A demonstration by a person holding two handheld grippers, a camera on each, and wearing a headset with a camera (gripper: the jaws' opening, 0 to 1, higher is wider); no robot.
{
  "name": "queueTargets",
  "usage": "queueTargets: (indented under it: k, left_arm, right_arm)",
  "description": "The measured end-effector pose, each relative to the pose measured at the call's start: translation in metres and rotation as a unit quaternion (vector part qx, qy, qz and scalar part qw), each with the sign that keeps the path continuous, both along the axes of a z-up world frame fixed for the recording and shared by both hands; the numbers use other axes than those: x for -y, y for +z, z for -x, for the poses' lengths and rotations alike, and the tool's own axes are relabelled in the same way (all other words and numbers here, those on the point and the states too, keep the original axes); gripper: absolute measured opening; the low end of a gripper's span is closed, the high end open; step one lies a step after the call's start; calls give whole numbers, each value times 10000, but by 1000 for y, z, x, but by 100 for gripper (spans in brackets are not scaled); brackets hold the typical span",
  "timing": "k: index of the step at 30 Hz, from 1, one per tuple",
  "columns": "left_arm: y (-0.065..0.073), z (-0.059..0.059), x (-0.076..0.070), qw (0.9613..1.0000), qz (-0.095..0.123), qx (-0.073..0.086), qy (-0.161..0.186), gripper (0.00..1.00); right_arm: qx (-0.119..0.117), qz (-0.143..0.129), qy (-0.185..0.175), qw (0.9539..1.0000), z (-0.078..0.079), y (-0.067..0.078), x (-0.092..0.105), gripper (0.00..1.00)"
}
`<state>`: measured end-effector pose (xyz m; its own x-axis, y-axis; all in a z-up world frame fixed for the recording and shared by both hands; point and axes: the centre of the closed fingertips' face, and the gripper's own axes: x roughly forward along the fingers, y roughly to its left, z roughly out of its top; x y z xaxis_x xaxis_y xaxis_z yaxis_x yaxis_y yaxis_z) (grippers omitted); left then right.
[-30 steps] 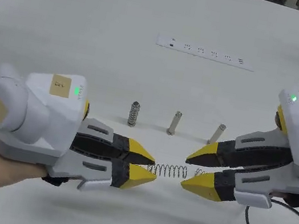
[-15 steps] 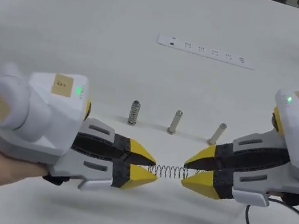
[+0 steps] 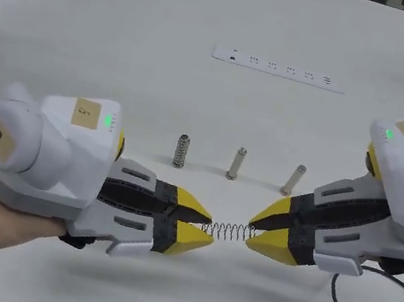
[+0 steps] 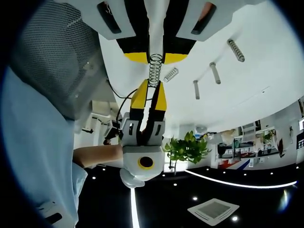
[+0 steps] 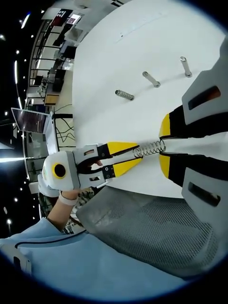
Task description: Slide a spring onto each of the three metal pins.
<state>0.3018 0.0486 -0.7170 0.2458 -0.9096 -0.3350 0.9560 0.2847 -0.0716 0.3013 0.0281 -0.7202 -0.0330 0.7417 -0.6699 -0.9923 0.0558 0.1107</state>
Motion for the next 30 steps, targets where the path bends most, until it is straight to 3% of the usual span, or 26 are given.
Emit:
queueTargets:
  k: [9, 18, 30]
  left_arm:
    - [2, -1, 2, 10000, 3, 37, -18, 2]
    - [1, -3, 5, 10000, -35, 55, -34, 2]
    - [-3, -5, 7, 9999, -93, 20, -48, 2]
  right_arm:
    - [75, 175, 61, 9998, -1, 7, 0, 8]
    - [294, 557, 179, 9979, -3, 12, -1, 8]
    - [483, 609, 401, 9962, -3, 28, -14, 8]
